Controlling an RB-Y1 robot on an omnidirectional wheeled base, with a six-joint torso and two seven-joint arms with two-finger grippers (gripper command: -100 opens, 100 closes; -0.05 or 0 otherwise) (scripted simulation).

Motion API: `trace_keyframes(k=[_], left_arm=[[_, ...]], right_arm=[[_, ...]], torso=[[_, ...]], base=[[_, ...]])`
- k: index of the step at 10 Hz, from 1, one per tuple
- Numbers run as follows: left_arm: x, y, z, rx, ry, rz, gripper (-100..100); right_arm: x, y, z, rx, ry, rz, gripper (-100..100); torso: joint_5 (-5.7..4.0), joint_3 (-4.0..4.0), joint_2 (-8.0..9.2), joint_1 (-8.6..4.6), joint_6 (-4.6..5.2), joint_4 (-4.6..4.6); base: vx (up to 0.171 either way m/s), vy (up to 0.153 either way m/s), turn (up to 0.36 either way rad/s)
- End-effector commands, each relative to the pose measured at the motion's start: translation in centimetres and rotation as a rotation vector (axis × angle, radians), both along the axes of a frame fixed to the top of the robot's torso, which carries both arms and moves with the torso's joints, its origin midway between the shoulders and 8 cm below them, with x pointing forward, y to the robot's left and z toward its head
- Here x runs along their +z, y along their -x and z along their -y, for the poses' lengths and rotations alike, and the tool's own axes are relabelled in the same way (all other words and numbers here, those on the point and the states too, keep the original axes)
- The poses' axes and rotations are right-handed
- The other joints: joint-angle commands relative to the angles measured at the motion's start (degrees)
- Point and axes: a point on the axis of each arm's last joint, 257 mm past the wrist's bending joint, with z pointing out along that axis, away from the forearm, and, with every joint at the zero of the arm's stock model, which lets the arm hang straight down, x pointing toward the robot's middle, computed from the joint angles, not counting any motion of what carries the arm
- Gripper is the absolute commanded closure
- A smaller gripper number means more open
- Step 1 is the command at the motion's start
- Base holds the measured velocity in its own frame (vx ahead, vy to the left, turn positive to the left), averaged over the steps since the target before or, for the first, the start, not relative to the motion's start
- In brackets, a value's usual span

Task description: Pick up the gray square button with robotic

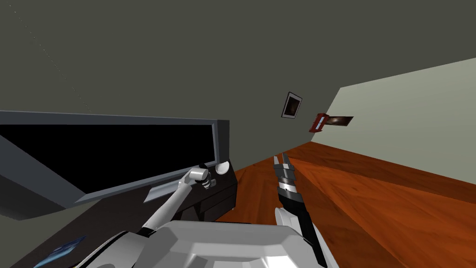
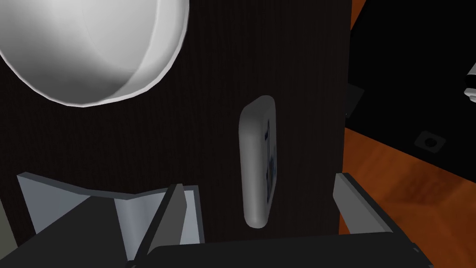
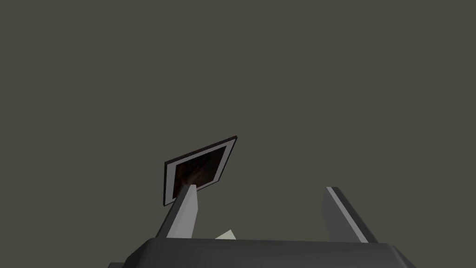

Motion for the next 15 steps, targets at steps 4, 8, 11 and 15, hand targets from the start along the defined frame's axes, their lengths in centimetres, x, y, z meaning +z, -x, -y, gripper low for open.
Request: trace_keyframes(k=[4,8,11,15], left_arm=[[0.3,0.9,-1.8,0.042,0.007,-0.072,-100],[0.7,1.8,-3.4,0.084,0.017,-0.139,-100],[1.2,2.5,-4.5,0.115,0.027,-0.189,-100],[0.3,2.0,-4.4,0.109,0.021,-0.161,-100]], right_arm=[[0.0,0.0,0.0,0.000,0.000,0.000,0],[0.0,0.0,0.0,0.000,0.000,0.000,0],[0.0,0.0,0.0,0.000,0.000,0.000,0],[0.0,0.0,0.0,0.000,0.000,0.000,0]], torso=[[0.00,0.00,-0.01,-0.01,0.00,0.00],[0.00,0.00,0.00,-0.02,0.01,0.00],[0.00,-0.01,-0.02,-0.03,0.00,0.00],[0.01,0.02,0.03,0.03,-0.02,0.00]], base=[[0.000,-0.016,-0.070],[0.000,-0.017,-0.088],[0.003,-0.019,-0.080],[-0.008,-0.005,0.000]])
